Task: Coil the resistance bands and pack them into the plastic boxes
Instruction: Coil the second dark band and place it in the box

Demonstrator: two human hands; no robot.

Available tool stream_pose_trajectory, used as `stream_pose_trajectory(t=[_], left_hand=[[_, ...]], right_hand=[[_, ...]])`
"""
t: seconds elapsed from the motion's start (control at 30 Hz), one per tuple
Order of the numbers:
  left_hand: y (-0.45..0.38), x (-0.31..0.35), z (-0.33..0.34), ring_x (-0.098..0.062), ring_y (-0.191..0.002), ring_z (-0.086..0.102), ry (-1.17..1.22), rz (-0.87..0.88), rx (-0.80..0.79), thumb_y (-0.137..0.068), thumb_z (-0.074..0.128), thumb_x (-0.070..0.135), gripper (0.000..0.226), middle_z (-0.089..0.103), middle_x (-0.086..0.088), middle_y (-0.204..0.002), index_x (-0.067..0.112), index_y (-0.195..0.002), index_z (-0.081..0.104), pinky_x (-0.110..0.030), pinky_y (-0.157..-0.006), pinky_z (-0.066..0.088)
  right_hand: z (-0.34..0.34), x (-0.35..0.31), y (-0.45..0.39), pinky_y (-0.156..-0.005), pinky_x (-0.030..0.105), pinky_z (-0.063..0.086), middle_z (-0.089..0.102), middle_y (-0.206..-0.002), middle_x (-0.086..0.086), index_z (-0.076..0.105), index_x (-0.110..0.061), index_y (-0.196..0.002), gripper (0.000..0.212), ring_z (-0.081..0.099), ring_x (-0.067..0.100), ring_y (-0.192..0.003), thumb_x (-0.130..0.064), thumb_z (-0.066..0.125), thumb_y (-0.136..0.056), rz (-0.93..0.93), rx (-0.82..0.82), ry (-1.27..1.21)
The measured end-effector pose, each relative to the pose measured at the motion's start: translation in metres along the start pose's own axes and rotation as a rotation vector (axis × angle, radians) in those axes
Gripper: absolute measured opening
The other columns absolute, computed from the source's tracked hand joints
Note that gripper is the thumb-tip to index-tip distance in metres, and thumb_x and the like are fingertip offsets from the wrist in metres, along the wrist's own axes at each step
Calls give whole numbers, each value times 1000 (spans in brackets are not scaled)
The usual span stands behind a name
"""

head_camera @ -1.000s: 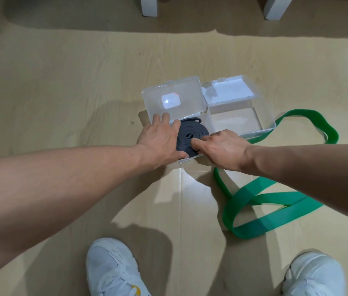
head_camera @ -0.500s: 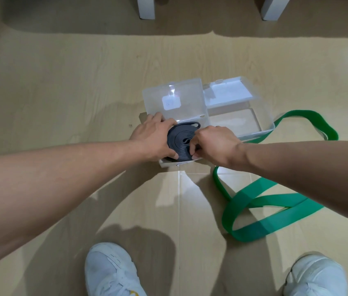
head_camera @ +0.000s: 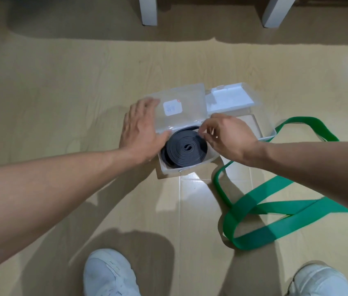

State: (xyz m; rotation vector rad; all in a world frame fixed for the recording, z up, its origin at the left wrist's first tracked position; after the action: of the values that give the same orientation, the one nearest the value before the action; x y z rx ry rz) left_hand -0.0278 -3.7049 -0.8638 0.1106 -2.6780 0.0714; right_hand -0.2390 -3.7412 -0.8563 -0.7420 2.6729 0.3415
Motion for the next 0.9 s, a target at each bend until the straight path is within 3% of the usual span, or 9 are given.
stream_pose_trajectory(t=[0.13,0.2,0.27,0.37,0.47,0.53,0.63,0.73,0.9], left_hand=[[-26,0,-8,-25,-154,17,56,-161,26,-89,69,34,85,20,-5,-168,16,-159,24,-38,-123,14],[-40,4,-9,-26,-156,14,53,-184,-18,-90,67,34,88,18,-6,-169,16,-161,18,-39,-126,13],[-52,2,-9,-28,-154,21,63,-219,-96,-90,67,37,90,27,-7,-167,16,-162,17,-40,-125,19],[-60,-2,-8,-28,-142,42,111,-261,-169,-88,68,39,79,49,-5,-152,19,-156,34,-40,-116,35],[-54,4,-14,-22,-120,57,114,-190,-128,-87,69,46,50,63,2,-121,25,-131,59,-37,-100,46],[-42,12,-18,-17,-102,60,131,-138,-100,-85,68,58,42,65,7,-106,27,-112,63,-35,-86,48],[-19,24,-21,-15,-89,58,93,-5,-72,-86,61,69,46,64,9,-96,25,-96,59,-33,-74,42],[1,29,-16,-15,-89,56,69,112,-112,-85,57,72,47,62,9,-95,25,-94,58,-34,-77,43],[18,40,-2,-23,-111,58,-36,388,-156,-78,71,63,55,63,3,-115,21,-111,59,-37,-99,40]], right_hand=[[8,-14,-8,-93,33,42,54,-138,-6,52,-29,-143,48,49,19,-124,-43,57,-98,-207,-158,173],[20,-26,-5,-111,36,32,41,-154,-2,36,-25,-154,72,37,22,-139,-57,56,-93,-317,-238,288],[35,-29,-1,-119,37,23,26,-163,-1,21,-23,-160,82,25,23,-148,-63,50,-94,-333,-321,347],[43,-23,2,-121,35,19,16,-167,1,14,-21,-161,80,14,21,-152,-56,49,-98,-209,-376,241],[48,-20,2,-121,35,21,13,-167,0,15,-20,-161,77,9,19,-153,-51,50,-100,-165,-382,162],[48,-20,2,-122,37,21,17,-167,2,20,-19,-160,73,11,21,-153,-50,49,-100,-177,-357,176],[40,-27,13,-117,41,32,44,-154,7,44,-17,-150,54,38,28,-142,-41,50,-102,-389,-197,265],[37,-31,42,-97,40,48,64,-123,1,66,-19,-126,35,56,23,-113,-33,47,-101,-616,-158,249],[41,-20,82,-85,34,49,65,-105,0,69,-19,-106,30,56,21,-95,-30,42,-100,-737,-203,262]])
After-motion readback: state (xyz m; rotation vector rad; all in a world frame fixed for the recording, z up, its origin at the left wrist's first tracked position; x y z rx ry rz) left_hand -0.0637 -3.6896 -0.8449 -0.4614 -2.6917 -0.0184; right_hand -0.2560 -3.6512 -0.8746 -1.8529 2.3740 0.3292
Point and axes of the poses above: each hand's wrist, its own y-axis away from the middle knuckle, its own z-axis out of the palm, x = y × z, the point moved 5 cm from there along -y, towards the middle knuckle
